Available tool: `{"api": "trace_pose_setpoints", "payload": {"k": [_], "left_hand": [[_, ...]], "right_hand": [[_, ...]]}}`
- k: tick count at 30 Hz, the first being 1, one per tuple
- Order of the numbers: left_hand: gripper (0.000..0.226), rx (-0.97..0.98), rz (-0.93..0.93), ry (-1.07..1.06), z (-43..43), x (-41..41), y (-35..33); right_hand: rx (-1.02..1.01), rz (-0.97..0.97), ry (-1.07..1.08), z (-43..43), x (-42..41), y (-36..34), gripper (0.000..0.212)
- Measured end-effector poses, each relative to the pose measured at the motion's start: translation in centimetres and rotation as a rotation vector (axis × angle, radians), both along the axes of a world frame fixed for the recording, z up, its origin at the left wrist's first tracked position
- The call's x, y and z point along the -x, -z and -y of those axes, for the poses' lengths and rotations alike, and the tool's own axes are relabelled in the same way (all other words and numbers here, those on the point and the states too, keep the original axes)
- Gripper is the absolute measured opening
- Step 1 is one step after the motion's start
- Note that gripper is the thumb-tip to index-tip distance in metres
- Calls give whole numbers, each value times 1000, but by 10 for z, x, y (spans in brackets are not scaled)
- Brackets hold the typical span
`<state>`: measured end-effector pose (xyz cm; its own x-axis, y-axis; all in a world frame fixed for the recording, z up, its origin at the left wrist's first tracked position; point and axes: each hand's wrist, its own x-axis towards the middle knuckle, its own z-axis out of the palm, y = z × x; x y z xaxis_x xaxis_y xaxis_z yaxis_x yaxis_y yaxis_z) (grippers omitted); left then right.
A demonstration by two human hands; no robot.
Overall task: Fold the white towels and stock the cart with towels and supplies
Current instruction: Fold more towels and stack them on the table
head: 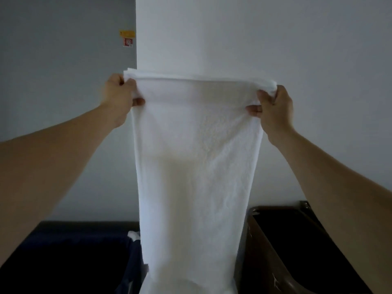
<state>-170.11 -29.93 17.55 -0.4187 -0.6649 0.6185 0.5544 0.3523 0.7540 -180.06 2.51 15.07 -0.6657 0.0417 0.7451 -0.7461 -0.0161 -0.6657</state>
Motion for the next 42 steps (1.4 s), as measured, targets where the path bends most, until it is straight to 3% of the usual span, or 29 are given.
{"api": "trace_pose_setpoints", "payload": {"k": [6, 12, 18, 24, 30, 36, 42], "left_hand": [[24, -63, -41, 81, -10, -63, 18], [24, -137, 50, 259, -25, -161, 84], [4, -251, 388, 352, -34, -251, 195], [12, -253, 689, 417, -50, -291, 269], [26, -195, 870, 444, -46, -288, 301], [18, -262, 935, 383, -37, -229, 332], [14, -342, 1112, 254, -17, -132, 426]], "right_hand": [[-4, -13, -44, -13, -50, 16, 9], [-134, 66, 20, -43, -135, 73, 10], [-288, 303, 33, -70, -221, 163, 9], [-491, 477, 70, -93, -254, 226, 20], [-656, 561, 4, -110, -250, 251, 20], [-576, 720, -62, -89, -182, 287, 18], [-622, 954, -7, -39, -75, 397, 16]]}}
